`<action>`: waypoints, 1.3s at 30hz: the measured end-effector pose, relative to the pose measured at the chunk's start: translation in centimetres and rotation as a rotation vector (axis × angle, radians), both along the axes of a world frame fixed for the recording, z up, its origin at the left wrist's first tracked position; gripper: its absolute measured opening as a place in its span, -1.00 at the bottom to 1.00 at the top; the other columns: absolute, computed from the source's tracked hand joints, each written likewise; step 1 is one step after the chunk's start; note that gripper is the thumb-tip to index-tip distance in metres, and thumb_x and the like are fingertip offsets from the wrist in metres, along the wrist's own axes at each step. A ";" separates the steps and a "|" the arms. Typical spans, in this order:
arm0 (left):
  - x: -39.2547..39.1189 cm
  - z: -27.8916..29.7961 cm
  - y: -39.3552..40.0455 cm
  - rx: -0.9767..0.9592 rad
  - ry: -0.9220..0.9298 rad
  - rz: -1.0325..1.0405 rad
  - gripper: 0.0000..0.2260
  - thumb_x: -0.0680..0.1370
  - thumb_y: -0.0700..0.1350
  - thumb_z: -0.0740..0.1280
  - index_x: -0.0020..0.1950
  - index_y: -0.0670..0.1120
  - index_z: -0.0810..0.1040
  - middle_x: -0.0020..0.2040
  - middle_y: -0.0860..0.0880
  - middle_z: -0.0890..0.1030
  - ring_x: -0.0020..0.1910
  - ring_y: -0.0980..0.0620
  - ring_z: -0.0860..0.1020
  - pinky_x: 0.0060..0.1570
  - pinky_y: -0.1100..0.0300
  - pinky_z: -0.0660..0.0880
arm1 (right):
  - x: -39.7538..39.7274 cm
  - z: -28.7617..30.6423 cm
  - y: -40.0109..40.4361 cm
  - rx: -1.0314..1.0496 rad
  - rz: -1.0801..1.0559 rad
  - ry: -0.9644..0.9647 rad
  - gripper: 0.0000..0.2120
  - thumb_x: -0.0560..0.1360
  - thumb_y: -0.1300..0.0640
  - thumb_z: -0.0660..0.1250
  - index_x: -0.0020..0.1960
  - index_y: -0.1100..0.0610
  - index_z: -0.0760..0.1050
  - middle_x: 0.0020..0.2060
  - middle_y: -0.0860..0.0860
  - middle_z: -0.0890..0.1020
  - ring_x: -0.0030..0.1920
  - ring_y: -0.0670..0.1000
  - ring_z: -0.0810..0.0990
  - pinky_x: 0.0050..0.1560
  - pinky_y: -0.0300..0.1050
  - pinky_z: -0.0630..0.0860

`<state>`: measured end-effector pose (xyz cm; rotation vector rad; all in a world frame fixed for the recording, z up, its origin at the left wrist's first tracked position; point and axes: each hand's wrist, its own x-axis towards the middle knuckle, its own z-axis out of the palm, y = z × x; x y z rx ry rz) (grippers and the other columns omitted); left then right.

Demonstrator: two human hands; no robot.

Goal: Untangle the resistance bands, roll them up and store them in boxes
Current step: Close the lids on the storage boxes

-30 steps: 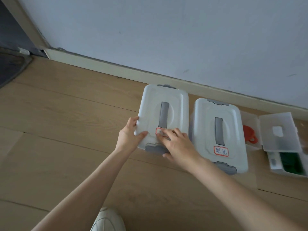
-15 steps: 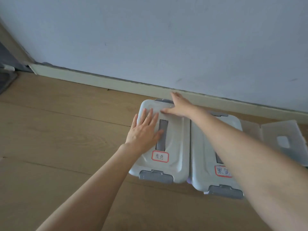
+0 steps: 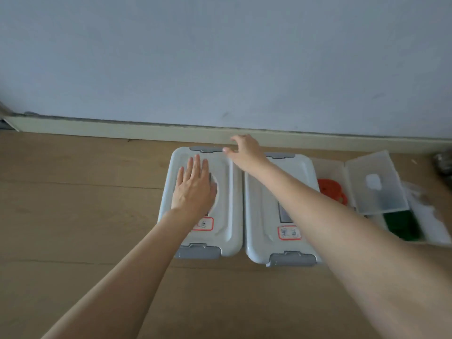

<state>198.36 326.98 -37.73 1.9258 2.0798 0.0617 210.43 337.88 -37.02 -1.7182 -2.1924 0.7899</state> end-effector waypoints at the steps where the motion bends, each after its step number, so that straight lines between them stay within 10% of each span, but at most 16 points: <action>1: 1.7 0.5 0.1 0.024 -0.018 -0.024 -0.47 0.64 -0.04 0.01 0.53 -0.19 -0.11 0.55 -0.18 -0.13 0.53 -0.08 -0.16 0.46 0.07 -0.20 | 2.5 0.8 -0.5 0.035 -0.021 -0.021 -0.57 0.56 0.05 0.23 0.35 0.24 0.36 0.30 0.20 0.41 0.34 0.18 0.34 0.31 -0.05 0.23; 9: 21.4 0.8 0.3 0.055 -0.339 -0.304 -0.50 0.62 -0.14 0.08 0.51 -0.23 0.01 0.54 -0.17 0.02 0.52 -0.06 -0.01 0.47 0.16 -0.05 | 27.8 0.7 -2.8 0.038 -0.476 -0.376 -0.35 0.50 0.04 0.33 0.46 0.25 0.14 0.42 0.26 0.21 0.41 0.24 0.19 0.37 0.07 0.16; 13: 27.6 -1.0 -0.2 -0.079 -0.511 -0.249 -0.51 0.62 -0.12 0.11 0.52 -0.18 0.06 0.55 -0.09 0.05 0.50 -0.07 0.12 0.41 0.10 0.11 | 32.2 -2.8 -3.2 -0.185 -0.672 -0.042 -0.24 0.47 0.08 0.39 0.47 0.31 0.06 0.41 0.27 0.27 0.39 0.23 0.28 0.28 0.06 0.30; 18: 30.0 -2.9 1.3 -0.147 -0.621 0.141 -0.46 0.63 -0.05 0.09 0.53 -0.16 -0.05 0.55 -0.15 -0.01 0.52 -0.08 -0.01 0.43 0.10 -0.02 | 35.2 -3.7 -3.2 -0.154 -0.574 0.001 -0.61 0.49 0.26 0.28 0.29 0.19 0.32 0.11 0.19 0.53 0.07 0.20 0.51 -0.11 -0.06 0.41; 23: 31.4 -4.4 2.9 -0.400 -0.911 0.472 -0.52 0.63 0.06 0.03 0.46 -0.19 0.21 0.43 -0.13 0.32 0.39 -0.16 0.31 0.36 0.05 0.23 | 37.5 -2.5 -6.0 -0.080 -0.372 -0.093 -0.63 0.50 0.22 0.30 0.28 0.16 0.34 0.05 0.13 0.54 -0.04 0.11 0.50 -0.17 -0.07 0.43; 29: 30.9 -5.5 4.6 -0.519 -1.399 0.765 -0.64 0.62 0.12 0.09 0.06 -0.16 0.46 -0.06 -0.11 0.54 -0.18 -0.02 0.53 -0.15 0.13 0.48 | 32.7 -6.9 -9.8 -0.190 -0.174 -0.154 -0.31 0.52 -0.11 0.20 0.48 -0.27 -0.16 0.53 -0.03 -0.13 0.49 0.23 -0.23 0.42 0.26 -0.16; 39: 32.2 -7.4 4.6 -0.435 -1.257 0.763 -0.74 0.59 -0.22 0.20 0.26 -0.28 0.41 -0.13 -0.13 0.55 -0.26 -0.02 0.51 -0.26 0.20 0.47 | 30.1 -11.0 -11.8 0.046 -0.060 -0.519 -0.27 0.60 0.05 0.09 0.48 0.05 -0.40 0.50 0.22 -0.25 0.48 0.21 -0.33 0.41 0.22 -0.31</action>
